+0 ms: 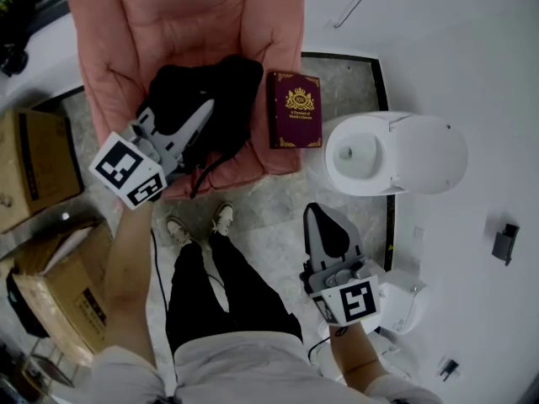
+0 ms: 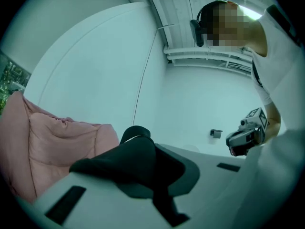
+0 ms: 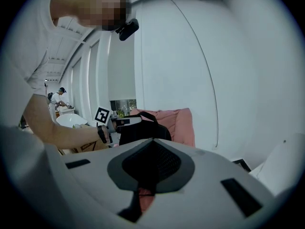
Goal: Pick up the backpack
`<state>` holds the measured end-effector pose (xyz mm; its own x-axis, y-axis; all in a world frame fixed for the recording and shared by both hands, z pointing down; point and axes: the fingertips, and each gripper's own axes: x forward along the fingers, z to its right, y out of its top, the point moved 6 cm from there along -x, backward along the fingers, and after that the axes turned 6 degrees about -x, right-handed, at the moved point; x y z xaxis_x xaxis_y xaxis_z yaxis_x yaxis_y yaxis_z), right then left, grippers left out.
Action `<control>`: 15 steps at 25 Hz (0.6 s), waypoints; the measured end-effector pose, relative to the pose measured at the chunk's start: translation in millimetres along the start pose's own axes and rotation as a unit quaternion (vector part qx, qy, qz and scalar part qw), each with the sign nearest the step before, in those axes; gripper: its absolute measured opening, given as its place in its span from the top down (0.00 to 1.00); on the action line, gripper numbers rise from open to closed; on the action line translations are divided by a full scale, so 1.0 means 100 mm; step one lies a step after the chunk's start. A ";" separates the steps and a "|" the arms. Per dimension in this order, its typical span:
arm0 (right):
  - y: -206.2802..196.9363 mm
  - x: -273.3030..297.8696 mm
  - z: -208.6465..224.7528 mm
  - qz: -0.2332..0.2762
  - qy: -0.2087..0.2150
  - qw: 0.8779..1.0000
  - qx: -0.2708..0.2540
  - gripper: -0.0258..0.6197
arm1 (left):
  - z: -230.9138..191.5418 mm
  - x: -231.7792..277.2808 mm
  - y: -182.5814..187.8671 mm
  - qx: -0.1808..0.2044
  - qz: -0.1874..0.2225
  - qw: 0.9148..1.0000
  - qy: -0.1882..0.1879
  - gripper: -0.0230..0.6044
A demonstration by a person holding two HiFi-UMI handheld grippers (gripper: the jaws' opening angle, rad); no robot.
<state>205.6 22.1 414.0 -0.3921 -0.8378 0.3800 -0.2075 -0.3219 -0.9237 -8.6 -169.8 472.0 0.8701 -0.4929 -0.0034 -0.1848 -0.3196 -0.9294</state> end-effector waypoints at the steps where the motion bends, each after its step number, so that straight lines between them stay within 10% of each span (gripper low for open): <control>1: -0.01 -0.02 0.00 -0.002 -0.001 1.000 0.000 0.93 | 0.03 0.01 0.00 0.007 -0.005 1.000 -0.005 0.93; 15: 0.05 -0.17 -0.01 -0.007 -0.018 1.000 -0.021 0.93 | 0.34 0.01 0.15 0.039 0.004 0.999 -0.025 0.93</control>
<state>210.4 35.3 403.0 -0.3566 -0.8484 0.3912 -0.2506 -0.3165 -0.9149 5.0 -147.8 445.6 0.8905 -0.4541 -0.0276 -0.1574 -0.2505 -0.9552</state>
